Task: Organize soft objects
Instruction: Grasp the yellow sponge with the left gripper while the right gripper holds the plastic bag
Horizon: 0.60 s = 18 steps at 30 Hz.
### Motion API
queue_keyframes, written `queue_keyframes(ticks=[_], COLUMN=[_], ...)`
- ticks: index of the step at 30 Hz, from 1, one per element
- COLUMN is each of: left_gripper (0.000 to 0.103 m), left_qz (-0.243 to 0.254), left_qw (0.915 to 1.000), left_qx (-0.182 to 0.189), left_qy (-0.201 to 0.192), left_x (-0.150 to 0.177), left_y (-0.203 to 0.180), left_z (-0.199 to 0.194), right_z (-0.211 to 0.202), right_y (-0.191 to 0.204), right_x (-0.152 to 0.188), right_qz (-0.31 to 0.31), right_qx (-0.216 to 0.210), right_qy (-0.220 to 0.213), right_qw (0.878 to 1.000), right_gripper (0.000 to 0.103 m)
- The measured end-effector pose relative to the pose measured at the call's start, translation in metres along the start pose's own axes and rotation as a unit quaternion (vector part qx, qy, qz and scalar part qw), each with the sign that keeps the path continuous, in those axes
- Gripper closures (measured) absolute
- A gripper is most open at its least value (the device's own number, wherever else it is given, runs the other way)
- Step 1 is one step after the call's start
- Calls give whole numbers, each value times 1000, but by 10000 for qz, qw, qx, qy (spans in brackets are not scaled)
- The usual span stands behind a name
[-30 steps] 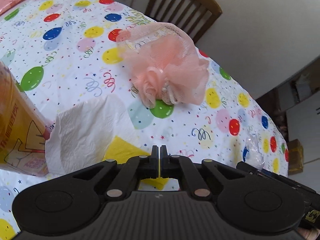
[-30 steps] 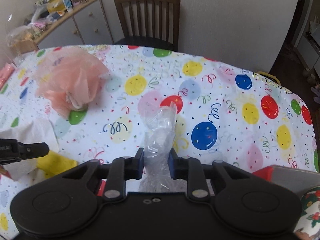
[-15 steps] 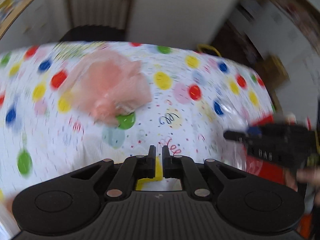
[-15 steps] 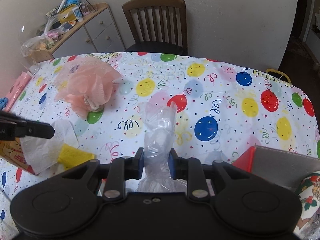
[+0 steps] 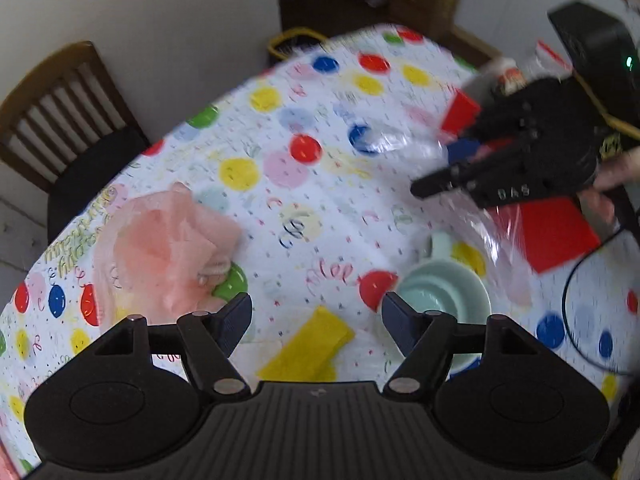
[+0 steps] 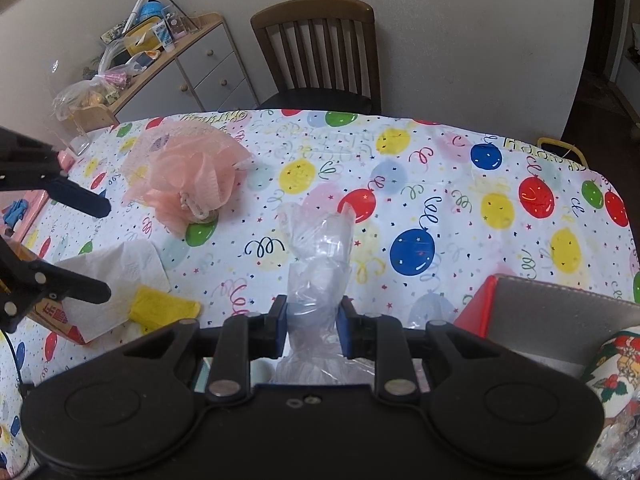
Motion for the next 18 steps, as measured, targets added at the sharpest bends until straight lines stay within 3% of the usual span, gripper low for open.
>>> queue_keyframes(ticks=[2,4,8,11,14,18], left_gripper=[32,32,32,32,32,32], left_qz=[146,666,1581,2136,2293,2196], left_qw=[9994,9965,9822,9700,9640,9634], left_qx=[100,152,-350,-344,-159,230], left_qy=[282,473,951,1105,1338,1517], left_x=[-3,0,13,23,28,23], left_y=[-6,-17,-29,-35,-35,-32], left_z=[10,22,54,66,80,93], right_z=[0,-1,-2,-2,-1,1], right_y=[0,0,-3,-4,-4,-5], right_x=[1,2,3,4,4,3], right_qz=[-8,-8,7,1,-2,28], right_qx=[-10,-11,-16,-41,-55,-82], right_qy=[8,11,0,0,19,31], right_qw=[10000,10000,10000,10000,10000,10000], right_gripper=[79,79,79,79,79,79])
Point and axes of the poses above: each gripper's, at about its wrist camera, not at the fingertips, and z roughly the way its jaws point, y to its left, x to its underside, the point moved 1 cm from there along z, roughly the way its jaws point, and after that the axes turned 2 degrees about x, right-handed, at the moved point
